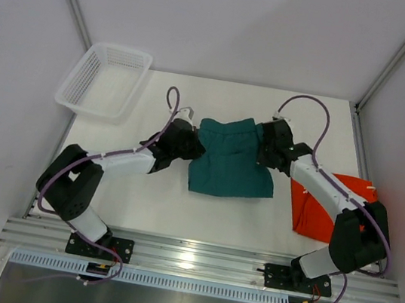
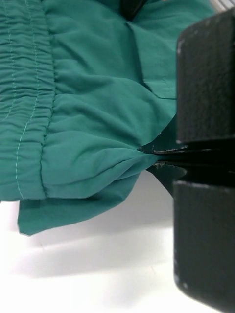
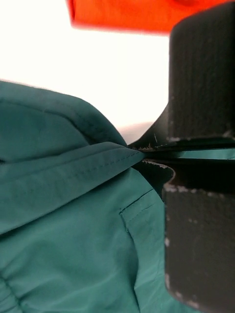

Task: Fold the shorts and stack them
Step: Neatly place the folded shorts to the corner

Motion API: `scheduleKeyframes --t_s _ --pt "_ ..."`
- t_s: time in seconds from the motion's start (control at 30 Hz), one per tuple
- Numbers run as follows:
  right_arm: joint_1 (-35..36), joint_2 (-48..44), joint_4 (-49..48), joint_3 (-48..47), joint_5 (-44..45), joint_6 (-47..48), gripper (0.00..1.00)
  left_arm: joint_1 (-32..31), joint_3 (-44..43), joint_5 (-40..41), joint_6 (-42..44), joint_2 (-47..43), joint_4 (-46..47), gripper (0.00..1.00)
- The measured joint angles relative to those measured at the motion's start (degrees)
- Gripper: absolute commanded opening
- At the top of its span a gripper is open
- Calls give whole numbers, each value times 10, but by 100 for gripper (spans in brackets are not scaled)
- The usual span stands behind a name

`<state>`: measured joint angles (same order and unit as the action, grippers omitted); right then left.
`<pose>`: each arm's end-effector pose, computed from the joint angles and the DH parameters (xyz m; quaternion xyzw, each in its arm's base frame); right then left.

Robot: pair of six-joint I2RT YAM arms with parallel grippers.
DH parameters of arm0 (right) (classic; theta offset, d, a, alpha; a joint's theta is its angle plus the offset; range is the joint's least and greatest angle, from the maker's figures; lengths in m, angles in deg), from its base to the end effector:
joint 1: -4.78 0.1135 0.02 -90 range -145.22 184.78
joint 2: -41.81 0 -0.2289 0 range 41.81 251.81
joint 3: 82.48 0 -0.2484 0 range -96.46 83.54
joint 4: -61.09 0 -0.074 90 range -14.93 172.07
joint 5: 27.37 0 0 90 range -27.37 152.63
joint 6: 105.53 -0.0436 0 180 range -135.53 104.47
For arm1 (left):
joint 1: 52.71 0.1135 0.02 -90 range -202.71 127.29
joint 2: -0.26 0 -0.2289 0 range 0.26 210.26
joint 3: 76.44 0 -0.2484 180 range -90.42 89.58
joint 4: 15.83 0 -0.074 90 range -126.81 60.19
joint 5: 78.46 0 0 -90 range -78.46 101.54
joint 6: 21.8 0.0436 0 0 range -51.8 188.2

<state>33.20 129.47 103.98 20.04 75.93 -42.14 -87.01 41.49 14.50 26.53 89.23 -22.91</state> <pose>0.2907 0.1459 0.2052 0.0218 0.9426 0.0479 0.3298 0.2779 -0.1869 0.1643 -0.0688 0.8800 -0.2710 0.3841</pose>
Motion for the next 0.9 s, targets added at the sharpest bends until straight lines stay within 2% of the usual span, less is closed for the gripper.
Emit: scheduleKeyframes --t_s 0.3,0.53,0.73,0.9 --pt "-82 -71 139 -75 129 -38 0 -119 -159 51 -50 117 -14 0" --pt "-212 -125 209 -82 175 -52 0 -207 -309 76 -60 209 -39 0" --pt "-327 -180 218 -59 189 -55 0 -265 -404 91 -59 268 -37 0" --pt "-434 -212 199 -2 171 -50 0 -294 -442 93 -58 323 6 0"
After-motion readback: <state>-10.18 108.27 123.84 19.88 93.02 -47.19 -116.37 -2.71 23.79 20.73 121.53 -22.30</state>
